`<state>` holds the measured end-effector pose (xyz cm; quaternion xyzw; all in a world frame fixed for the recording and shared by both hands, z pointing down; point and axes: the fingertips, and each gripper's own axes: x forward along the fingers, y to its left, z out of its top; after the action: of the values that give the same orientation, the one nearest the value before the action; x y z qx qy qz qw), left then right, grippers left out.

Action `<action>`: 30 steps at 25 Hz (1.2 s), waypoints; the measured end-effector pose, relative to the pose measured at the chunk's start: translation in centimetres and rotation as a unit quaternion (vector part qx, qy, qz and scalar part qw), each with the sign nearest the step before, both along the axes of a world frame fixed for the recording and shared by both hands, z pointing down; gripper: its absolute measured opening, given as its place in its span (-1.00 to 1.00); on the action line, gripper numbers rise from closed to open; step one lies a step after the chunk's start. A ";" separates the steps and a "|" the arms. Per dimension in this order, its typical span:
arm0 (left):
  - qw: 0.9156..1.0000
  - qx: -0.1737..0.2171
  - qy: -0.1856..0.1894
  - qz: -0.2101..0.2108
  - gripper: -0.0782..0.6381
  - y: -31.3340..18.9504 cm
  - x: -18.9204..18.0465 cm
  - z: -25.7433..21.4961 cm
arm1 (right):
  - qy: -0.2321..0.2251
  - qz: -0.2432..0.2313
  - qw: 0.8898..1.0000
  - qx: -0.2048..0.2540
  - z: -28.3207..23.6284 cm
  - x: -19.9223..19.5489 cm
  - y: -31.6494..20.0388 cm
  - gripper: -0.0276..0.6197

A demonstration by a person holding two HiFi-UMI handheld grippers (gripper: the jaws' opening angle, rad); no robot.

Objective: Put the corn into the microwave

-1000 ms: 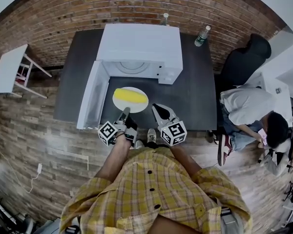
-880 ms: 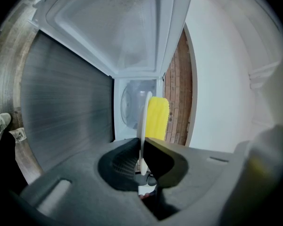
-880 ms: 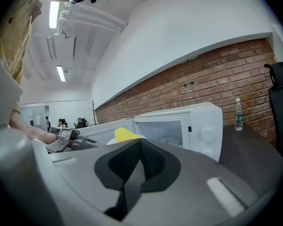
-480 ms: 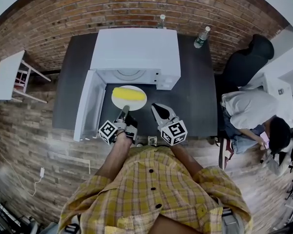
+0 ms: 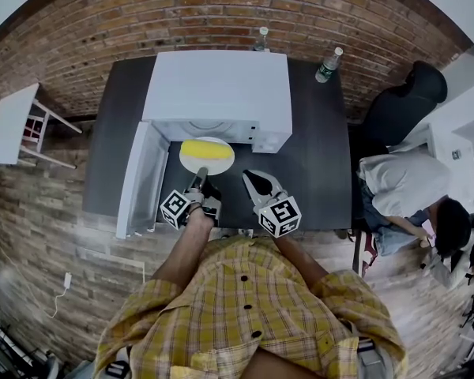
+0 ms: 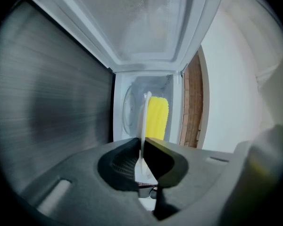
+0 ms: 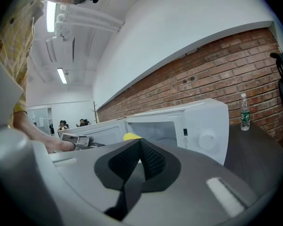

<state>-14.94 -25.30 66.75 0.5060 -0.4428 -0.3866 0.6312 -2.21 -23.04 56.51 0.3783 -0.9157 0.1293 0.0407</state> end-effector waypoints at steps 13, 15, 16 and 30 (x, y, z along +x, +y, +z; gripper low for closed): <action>1.000 -0.012 -0.003 -0.015 -0.69 -4.6 -0.4 2.5 | 0.007 -0.005 1.000 0.005 0.2 0.0 -2.0 -0.91; 1.000 -0.016 -0.006 -0.016 -0.69 -5.2 -0.6 3.0 | 0.008 -0.004 1.000 0.004 0.2 0.2 -2.1 -0.91; 1.000 -0.017 -0.007 -0.016 -0.69 -5.6 -0.6 3.2 | 0.008 -0.003 1.000 0.004 0.2 0.3 -2.1 -0.91; 0.999 -0.038 -0.023 -0.025 -0.69 -8.4 -1.1 5.3 | 0.011 0.001 1.000 0.001 0.5 0.8 -2.7 -0.91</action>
<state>-16.00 -33.70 72.09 0.4791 -0.4840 -0.3732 0.6300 -1.38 -25.71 57.01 0.3804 -0.9150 0.1247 0.0501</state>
